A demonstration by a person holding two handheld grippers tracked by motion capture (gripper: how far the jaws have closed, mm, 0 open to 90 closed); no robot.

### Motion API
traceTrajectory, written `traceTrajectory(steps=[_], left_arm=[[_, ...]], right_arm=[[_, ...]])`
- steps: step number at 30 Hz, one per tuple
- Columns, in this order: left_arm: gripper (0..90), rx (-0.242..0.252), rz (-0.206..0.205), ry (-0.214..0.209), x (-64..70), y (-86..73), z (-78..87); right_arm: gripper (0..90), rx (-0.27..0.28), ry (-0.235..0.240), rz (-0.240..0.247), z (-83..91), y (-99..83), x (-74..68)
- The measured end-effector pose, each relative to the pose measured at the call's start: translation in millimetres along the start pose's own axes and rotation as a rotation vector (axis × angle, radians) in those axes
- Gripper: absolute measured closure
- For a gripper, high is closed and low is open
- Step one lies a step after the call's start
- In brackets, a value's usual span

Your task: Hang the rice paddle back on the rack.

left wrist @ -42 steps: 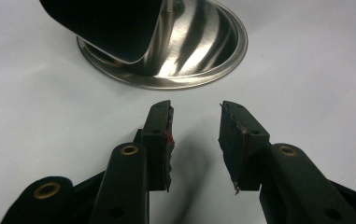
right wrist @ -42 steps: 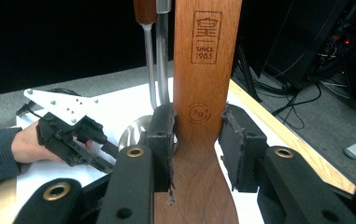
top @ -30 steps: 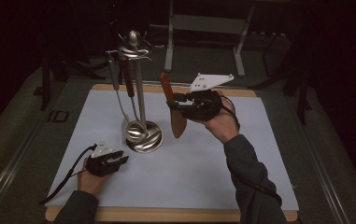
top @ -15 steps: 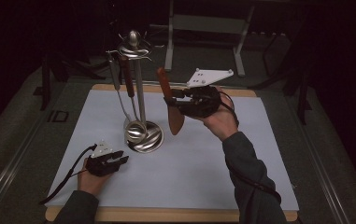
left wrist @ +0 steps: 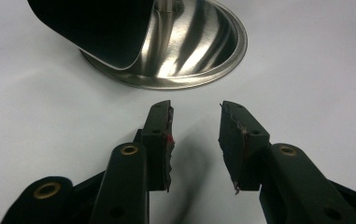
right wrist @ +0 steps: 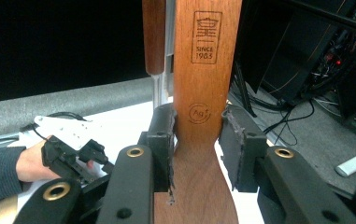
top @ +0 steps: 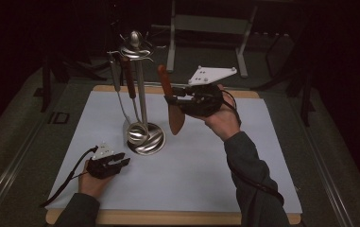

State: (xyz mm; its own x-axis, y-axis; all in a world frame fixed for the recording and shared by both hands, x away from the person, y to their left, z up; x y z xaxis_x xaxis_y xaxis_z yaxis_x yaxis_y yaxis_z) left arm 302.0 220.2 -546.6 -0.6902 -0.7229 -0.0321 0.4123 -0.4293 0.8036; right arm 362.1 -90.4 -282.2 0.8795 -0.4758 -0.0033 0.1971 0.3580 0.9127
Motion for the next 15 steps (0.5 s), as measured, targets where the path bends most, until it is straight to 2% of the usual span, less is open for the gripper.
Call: traceTrajectory(steps=[15], left_arm=[[64.7, 0.0, 0.001, -0.002, 0.0, 0.0, 0.1]], right_arm=[[66.7, 0.028, -0.002, -0.01, 1.4, 9.9, 0.7]])
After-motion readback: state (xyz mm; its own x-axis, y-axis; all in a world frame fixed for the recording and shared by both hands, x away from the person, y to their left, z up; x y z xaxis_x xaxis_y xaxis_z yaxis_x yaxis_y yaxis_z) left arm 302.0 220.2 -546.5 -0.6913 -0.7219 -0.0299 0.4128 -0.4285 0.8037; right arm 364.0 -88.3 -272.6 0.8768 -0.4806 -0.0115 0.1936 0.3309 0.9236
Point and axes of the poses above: each handheld gripper's, and its own axes: z roughly backward along the jaws, y roughly out of its top, x roughly to its right, the point moved 1 cm from there along -z, roughly forward along the jaws, and after that the axes turned 7 degrees about -z, right-handed, at the moved point
